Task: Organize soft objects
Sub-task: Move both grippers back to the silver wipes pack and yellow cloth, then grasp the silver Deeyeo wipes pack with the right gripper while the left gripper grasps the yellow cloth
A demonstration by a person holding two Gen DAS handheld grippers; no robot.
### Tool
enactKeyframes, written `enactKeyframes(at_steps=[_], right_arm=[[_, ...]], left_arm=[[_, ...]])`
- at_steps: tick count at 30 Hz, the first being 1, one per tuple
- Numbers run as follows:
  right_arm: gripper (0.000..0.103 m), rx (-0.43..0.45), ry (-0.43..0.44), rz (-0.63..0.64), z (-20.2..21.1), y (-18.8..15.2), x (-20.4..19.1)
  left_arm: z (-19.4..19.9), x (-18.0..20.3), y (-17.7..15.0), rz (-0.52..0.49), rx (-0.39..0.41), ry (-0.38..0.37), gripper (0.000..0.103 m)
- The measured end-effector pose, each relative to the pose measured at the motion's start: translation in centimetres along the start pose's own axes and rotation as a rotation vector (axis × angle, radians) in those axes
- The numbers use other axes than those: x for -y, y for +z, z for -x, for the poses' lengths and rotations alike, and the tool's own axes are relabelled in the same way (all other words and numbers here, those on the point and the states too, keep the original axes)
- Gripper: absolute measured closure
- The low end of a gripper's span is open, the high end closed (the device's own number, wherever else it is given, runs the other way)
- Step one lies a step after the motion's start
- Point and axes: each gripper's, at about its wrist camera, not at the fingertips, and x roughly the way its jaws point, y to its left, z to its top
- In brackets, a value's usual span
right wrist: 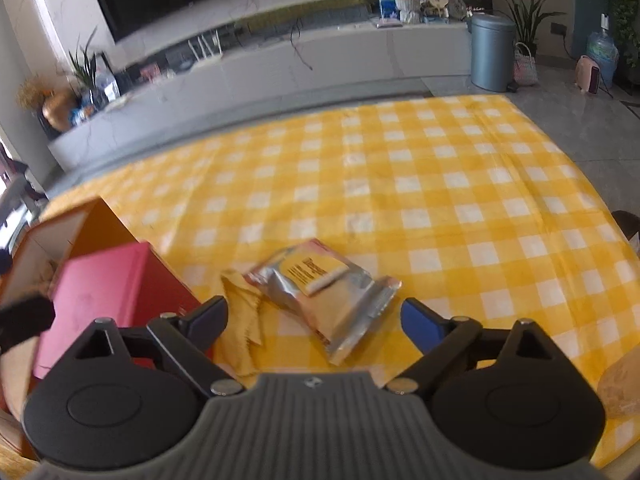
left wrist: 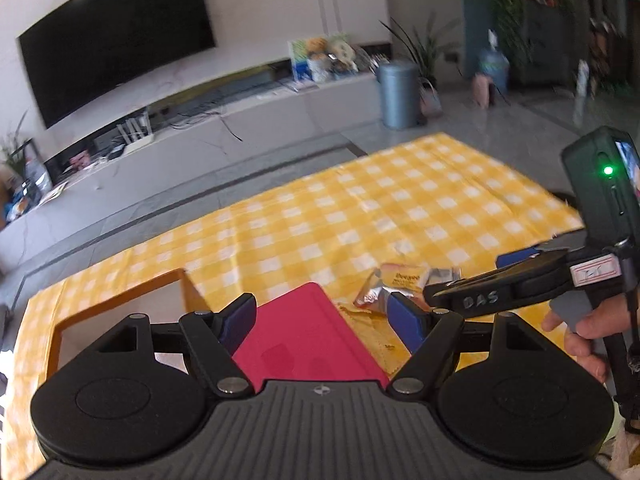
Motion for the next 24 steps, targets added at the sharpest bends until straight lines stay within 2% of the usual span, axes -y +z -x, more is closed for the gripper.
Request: enactKeyframes(at_steps=[3, 6, 10, 14, 21, 24], right_arm=[[0.011, -0.029, -0.006, 0.021, -2.0, 0.1, 0.4], [0.01, -0.048, 0.029, -0.017, -4.0, 0.0, 1.4], [0.011, -0.052, 0.052, 0.017, -6.1, 0.2, 1.7], [0.01, -0.062, 0.073, 0.042, -7.4, 0.3, 1.7], [0.009, -0.072, 0.039, 0.063, -8.2, 0.3, 1.9], [0.014, -0.082, 0.023, 0.083, -8.7, 0.1, 2.0]], left_arm=[[-2.9, 1.3, 1.2, -0.122, -0.101, -0.021, 0.015], [-5.7, 2.7, 1.6, -0.288, -0.197, -0.076, 0.015], [-8.9, 4.1, 1.4, -0.421, -0.288, -0.114, 0.015], [-11.0, 5.1, 1.0, -0.534, -0.304, -0.069, 0.011], [-12.3, 5.6, 1.7, -0.604, -0.31, -0.067, 0.01], [-12.6, 5.9, 1.8, -0.617, -0.313, -0.066, 0.01]])
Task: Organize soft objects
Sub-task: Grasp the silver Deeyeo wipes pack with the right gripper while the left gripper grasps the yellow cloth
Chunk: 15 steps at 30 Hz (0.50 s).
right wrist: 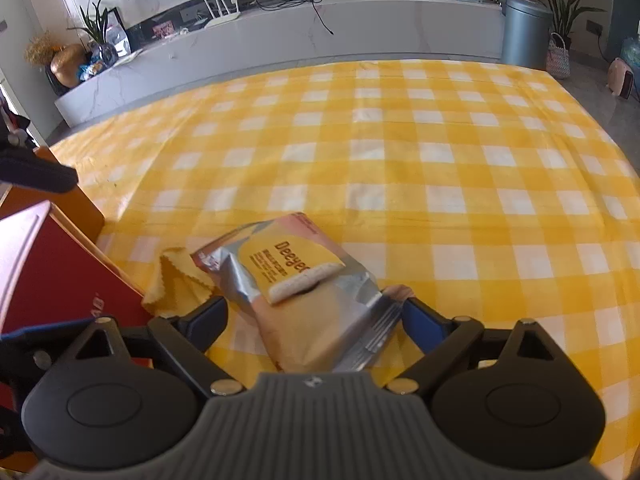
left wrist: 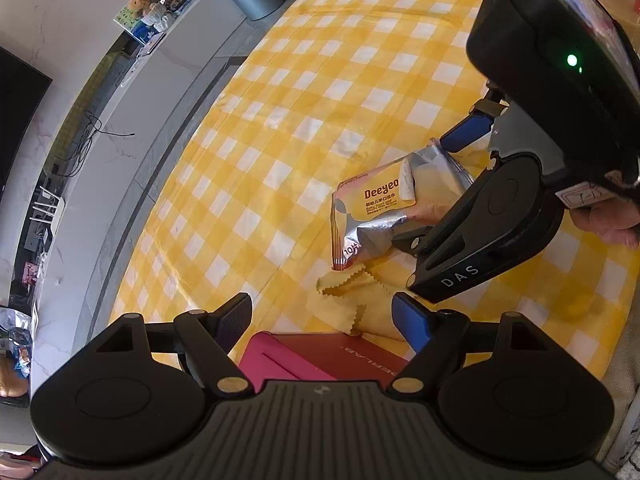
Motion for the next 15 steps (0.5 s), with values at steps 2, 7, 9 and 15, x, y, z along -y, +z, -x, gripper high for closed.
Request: enactKeyframes(at_steps=[2, 7, 9, 15], right_arm=[[0.036, -0.016, -0.014, -0.007, -0.3, -0.1, 0.1], [0.053, -0.057, 0.024, -0.056, 0.0, -0.5, 0.7], [0.055, -0.068, -0.003, -0.031, 0.3, -0.7, 0.4], [0.057, -0.086, -0.078, -0.007, 1.9, -1.5, 0.3]], left_arm=[[-0.1, 0.0, 0.1, -0.008, -0.003, 0.006, 0.01], [0.0, -0.2, -0.1, -0.006, -0.022, 0.022, 0.01], [0.2, -0.4, -0.2, -0.006, -0.028, 0.036, 0.01], [0.1, -0.1, 0.4, -0.057, -0.017, 0.032, 0.01]])
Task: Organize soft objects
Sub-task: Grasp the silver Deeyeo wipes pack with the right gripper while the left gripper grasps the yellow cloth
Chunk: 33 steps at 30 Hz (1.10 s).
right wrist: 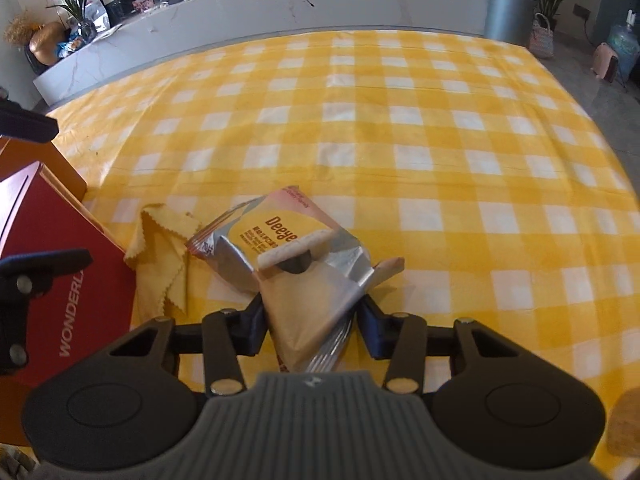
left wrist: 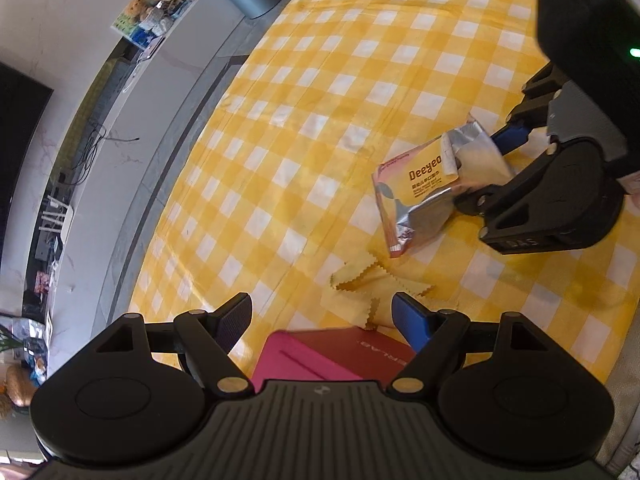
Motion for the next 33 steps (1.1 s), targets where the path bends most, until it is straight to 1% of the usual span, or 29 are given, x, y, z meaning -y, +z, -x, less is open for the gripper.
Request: enactKeyframes(at_steps=[2, 4, 8, 10, 13, 15, 16, 17, 21, 22, 23, 25, 26, 28, 30, 32, 33], right_arm=[[0.057, 0.003, -0.036, 0.022, 0.5, -0.3, 0.3], [0.057, 0.002, -0.05, 0.025, 0.8, -0.7, 0.7], [0.057, -0.001, -0.053, -0.013, 1.0, -0.9, 1.8], [0.057, 0.001, -0.052, -0.013, 1.0, -0.9, 1.9], [0.057, 0.001, -0.045, -0.015, 0.9, -0.9, 2.0], [0.057, 0.002, -0.043, -0.016, 0.8, -0.8, 2.0], [0.057, 0.002, -0.042, -0.017, 0.8, -0.8, 2.0], [0.057, 0.002, -0.041, -0.017, 0.8, -0.8, 2.1], [0.057, 0.003, -0.042, -0.016, 0.7, -0.7, 2.1], [0.057, 0.003, -0.043, -0.016, 0.7, -0.7, 2.1], [0.057, 0.003, -0.045, -0.014, 0.7, -0.7, 2.0], [0.057, 0.002, -0.048, -0.011, 0.7, -0.8, 1.9], [0.057, 0.0, -0.05, -0.01, 0.7, -0.9, 1.9], [0.057, 0.0, -0.053, -0.008, 0.8, -0.9, 1.8], [0.057, -0.002, -0.052, -0.011, 0.9, -0.8, 1.8], [0.057, -0.001, -0.049, -0.015, 0.9, -0.8, 1.9], [0.057, -0.001, -0.049, -0.015, 0.9, -0.8, 1.9]], left_arm=[[-0.5, 0.4, 0.6, -0.045, -0.001, -0.009, 0.01], [-1.5, 0.8, 1.4, -0.1, -0.021, -0.019, 0.01], [-4.5, 1.3, 2.9, -0.158, -0.131, -0.08, 0.01], [-6.1, 1.7, 3.3, -0.187, -0.182, -0.094, 0.01], [-8.2, 2.3, 3.5, -0.234, -0.235, -0.116, 0.01], [-9.4, 2.6, 3.5, -0.248, -0.274, -0.137, 0.01], [-10.0, 2.7, 3.5, -0.252, -0.295, -0.139, 0.013], [-10.3, 2.7, 3.5, -0.261, -0.321, -0.134, 0.013], [-10.8, 2.5, 3.7, -0.225, -0.36, -0.138, 0.017], [-10.9, 2.5, 3.9, -0.22, -0.371, -0.141, 0.023], [-11.1, 2.4, 4.0, -0.219, -0.381, -0.149, 0.027], [-10.9, 2.8, 4.3, -0.229, -0.395, -0.154, 0.042], [-10.9, 3.1, 4.4, -0.238, -0.399, -0.159, 0.047], [-10.7, 3.8, 4.5, -0.256, -0.406, -0.166, 0.068], [-10.7, 4.5, 4.4, -0.273, -0.413, -0.164, 0.076], [-10.7, 5.0, 4.4, -0.292, -0.414, -0.152, 0.079], [-10.7, 5.0, 4.3, -0.288, -0.415, -0.156, 0.084]])
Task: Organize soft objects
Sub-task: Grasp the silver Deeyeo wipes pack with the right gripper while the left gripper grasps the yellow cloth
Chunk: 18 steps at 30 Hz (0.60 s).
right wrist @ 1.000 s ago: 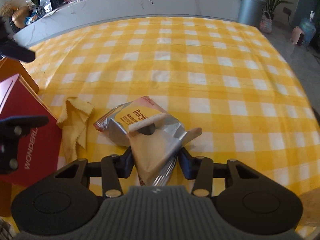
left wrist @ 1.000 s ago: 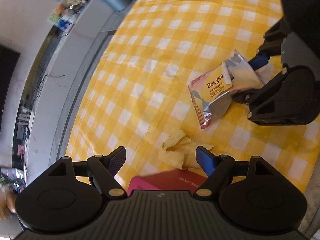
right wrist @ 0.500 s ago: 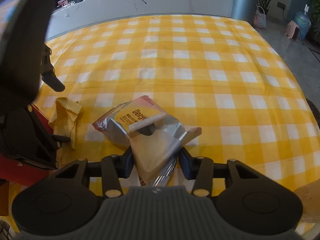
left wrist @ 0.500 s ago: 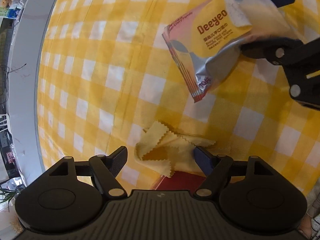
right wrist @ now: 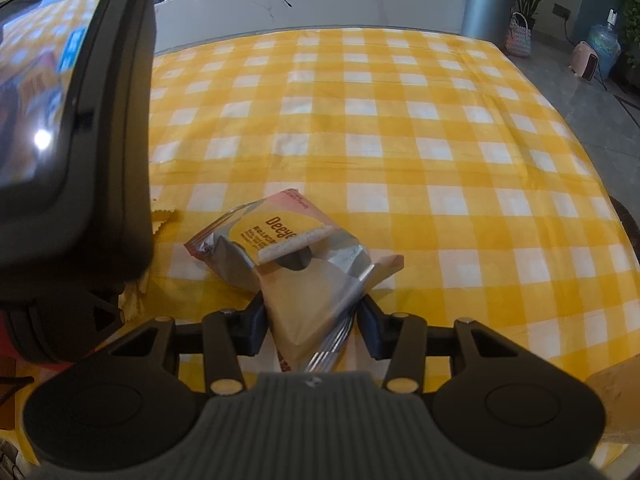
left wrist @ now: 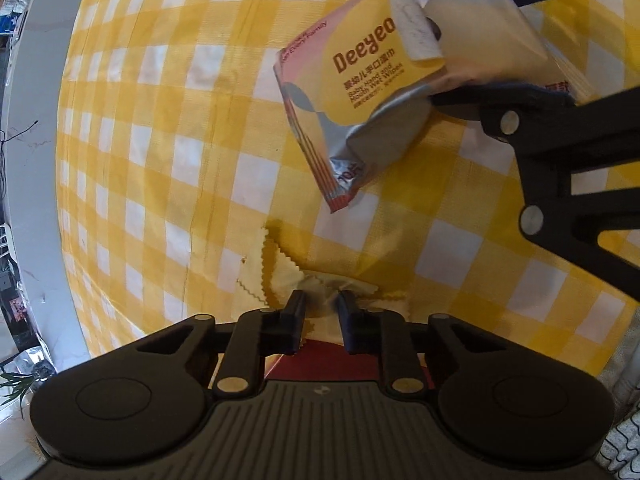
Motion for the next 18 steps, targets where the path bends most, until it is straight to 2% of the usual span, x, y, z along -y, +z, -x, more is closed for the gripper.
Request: enactKeyframes(at_steps=[2, 3, 4, 5, 6, 7, 8, 9, 11, 12, 13, 16, 18], right_arm=[[0.057, 0.0, 0.0, 0.001, 0.0, 0.1, 0.0], [0.057, 0.001, 0.001, 0.0, 0.0, 0.1, 0.0], [0.057, 0.002, 0.003, -0.001, 0.0, 0.1, 0.1], [0.057, 0.002, 0.004, -0.002, 0.0, 0.1, 0.1], [0.057, 0.001, 0.004, -0.003, 0.0, 0.1, 0.1], [0.057, 0.0, 0.003, 0.0, 0.0, 0.0, 0.1], [0.056, -0.002, 0.001, 0.002, 0.1, 0.0, 0.1], [0.056, -0.005, 0.0, 0.004, 0.1, -0.1, 0.1], [0.056, -0.009, -0.001, 0.008, 0.0, -0.1, 0.1], [0.056, -0.012, -0.001, 0.007, 0.0, -0.1, 0.1], [0.056, -0.015, -0.001, 0.006, -0.1, -0.1, 0.1], [0.053, -0.022, -0.024, 0.008, -0.3, 0.0, 0.0], [0.051, -0.036, -0.038, 0.024, -0.6, -0.2, -0.3]], left_arm=[[0.0, -0.1, 0.0, 0.023, -0.003, -0.018, 0.088], [0.0, -0.2, -0.1, 0.024, 0.002, -0.013, 0.087], [0.0, -0.2, -0.2, 0.018, 0.012, 0.002, 0.082], [0.1, -0.3, -0.3, 0.01, 0.029, 0.02, 0.075], [0.3, -0.4, -0.5, 0.001, 0.05, 0.042, 0.06], [0.5, -0.4, -0.6, -0.012, 0.075, 0.07, 0.052], [0.8, -0.4, -0.9, -0.026, 0.098, 0.087, 0.052], [1.0, -0.5, -1.2, -0.041, 0.112, 0.073, 0.048], [1.4, -1.0, -1.6, -0.059, 0.143, 0.008, 0.027], [1.5, -1.4, -1.8, -0.061, 0.158, -0.01, 0.013], [1.4, -1.6, -1.7, -0.058, 0.164, -0.011, 0.008], [-0.2, -2.7, -1.5, -0.055, 0.135, 0.004, 0.003], [-1.2, -3.6, -1.2, -0.06, 0.093, -0.024, 0.004]])
